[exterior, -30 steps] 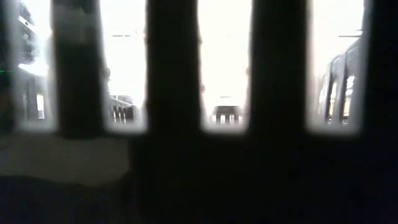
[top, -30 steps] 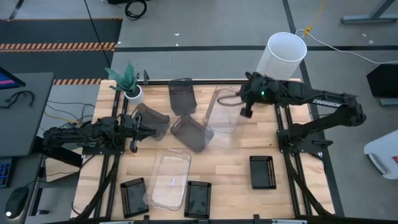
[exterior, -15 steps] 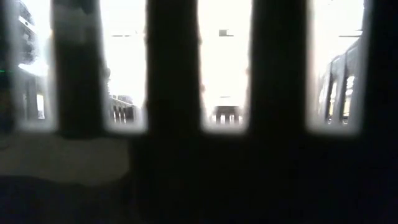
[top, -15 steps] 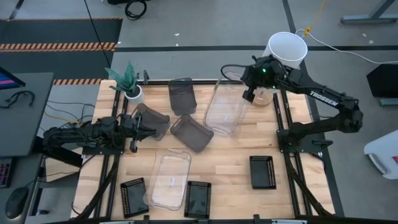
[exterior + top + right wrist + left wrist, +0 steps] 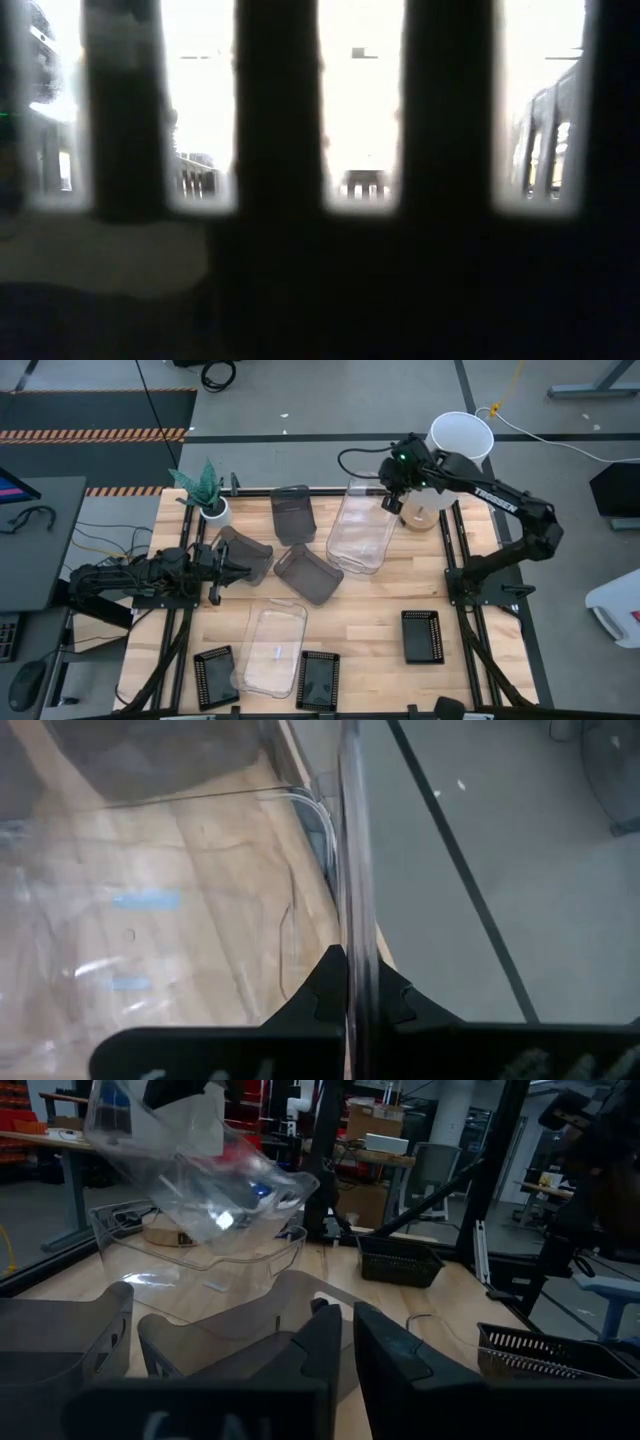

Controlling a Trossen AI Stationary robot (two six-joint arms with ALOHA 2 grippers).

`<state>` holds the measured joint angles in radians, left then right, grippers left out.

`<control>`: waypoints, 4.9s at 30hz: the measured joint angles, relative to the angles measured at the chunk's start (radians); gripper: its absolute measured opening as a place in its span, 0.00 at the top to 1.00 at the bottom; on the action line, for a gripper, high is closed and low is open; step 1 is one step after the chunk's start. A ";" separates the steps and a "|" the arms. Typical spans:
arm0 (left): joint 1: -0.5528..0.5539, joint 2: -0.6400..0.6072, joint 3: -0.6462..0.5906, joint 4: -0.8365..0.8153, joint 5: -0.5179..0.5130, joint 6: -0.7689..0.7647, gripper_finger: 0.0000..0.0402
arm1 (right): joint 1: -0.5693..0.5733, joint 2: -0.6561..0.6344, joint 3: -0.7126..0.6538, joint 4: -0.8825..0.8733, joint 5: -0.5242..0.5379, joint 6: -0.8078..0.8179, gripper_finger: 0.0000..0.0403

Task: Stack baskets by color
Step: Stack the bottom right transparent bin on the top transparent bin, then stack the bottom left black transparent bin on the top black transparent bin

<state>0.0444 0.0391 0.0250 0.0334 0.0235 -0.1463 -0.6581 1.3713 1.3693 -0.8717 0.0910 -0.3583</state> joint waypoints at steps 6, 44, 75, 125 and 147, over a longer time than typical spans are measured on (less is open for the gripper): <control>0.000 0.000 0.000 0.000 0.000 0.000 0.93 | -0.004 0.044 0.000 -0.025 -0.017 -0.001 0.99; 0.000 0.000 0.000 0.000 0.000 0.000 0.92 | 0.004 0.198 -0.010 -0.101 -0.014 0.043 0.80; 0.000 0.000 0.000 0.000 0.000 0.000 0.91 | -0.070 0.198 -0.059 -0.152 -0.171 0.009 0.92; 0.000 0.000 0.000 0.000 0.000 0.000 0.90 | 0.692 0.198 0.004 0.324 -0.145 0.335 0.63; 0.000 0.019 0.000 0.008 0.000 0.000 0.91 | 0.945 0.285 -0.112 0.524 0.135 0.417 0.63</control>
<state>0.0444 0.0578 0.0247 0.0412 0.0234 -0.1463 0.2869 1.6561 1.2572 -0.3482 0.2261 0.0587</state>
